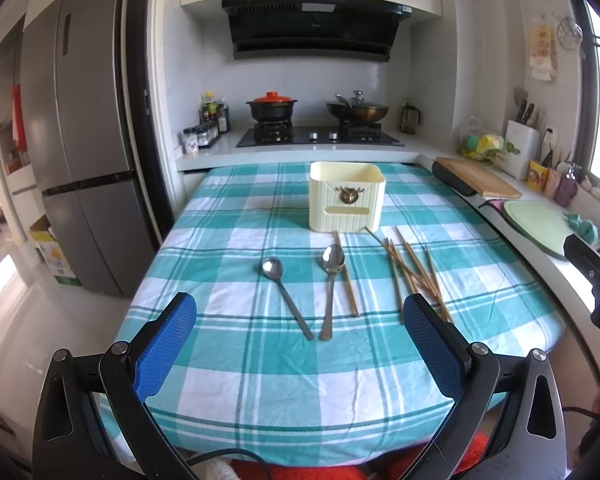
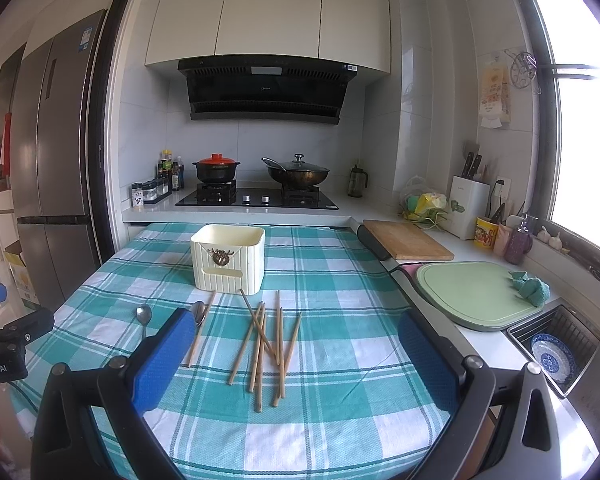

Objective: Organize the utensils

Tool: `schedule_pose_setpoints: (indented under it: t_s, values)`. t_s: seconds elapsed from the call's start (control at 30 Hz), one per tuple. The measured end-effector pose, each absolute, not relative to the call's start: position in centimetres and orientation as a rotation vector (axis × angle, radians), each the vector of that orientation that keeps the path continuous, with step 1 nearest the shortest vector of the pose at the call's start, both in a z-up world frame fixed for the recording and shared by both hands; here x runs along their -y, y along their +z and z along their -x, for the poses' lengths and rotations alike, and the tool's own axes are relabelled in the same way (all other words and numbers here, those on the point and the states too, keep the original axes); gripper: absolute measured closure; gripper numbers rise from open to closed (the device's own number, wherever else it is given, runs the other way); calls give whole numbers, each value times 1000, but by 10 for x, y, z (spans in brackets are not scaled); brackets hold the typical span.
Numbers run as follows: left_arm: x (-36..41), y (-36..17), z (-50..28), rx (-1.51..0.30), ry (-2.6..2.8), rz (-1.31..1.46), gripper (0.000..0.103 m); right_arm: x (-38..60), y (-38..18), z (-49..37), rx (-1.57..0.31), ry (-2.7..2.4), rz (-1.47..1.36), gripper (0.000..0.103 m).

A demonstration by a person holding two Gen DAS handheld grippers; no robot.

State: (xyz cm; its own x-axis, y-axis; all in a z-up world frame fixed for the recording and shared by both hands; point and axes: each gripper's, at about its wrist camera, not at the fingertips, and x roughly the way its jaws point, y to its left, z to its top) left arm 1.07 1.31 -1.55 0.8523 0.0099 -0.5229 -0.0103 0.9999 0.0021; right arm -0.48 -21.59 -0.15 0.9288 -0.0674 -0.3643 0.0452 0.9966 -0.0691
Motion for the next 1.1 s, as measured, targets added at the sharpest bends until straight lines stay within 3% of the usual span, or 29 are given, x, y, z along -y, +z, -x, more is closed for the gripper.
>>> schedule_pose_setpoints:
  t_s: [1.1]
  values:
    - [-21,-17,-20,-559,25,1,0,216,-4,-2,-396,-55,67,0]
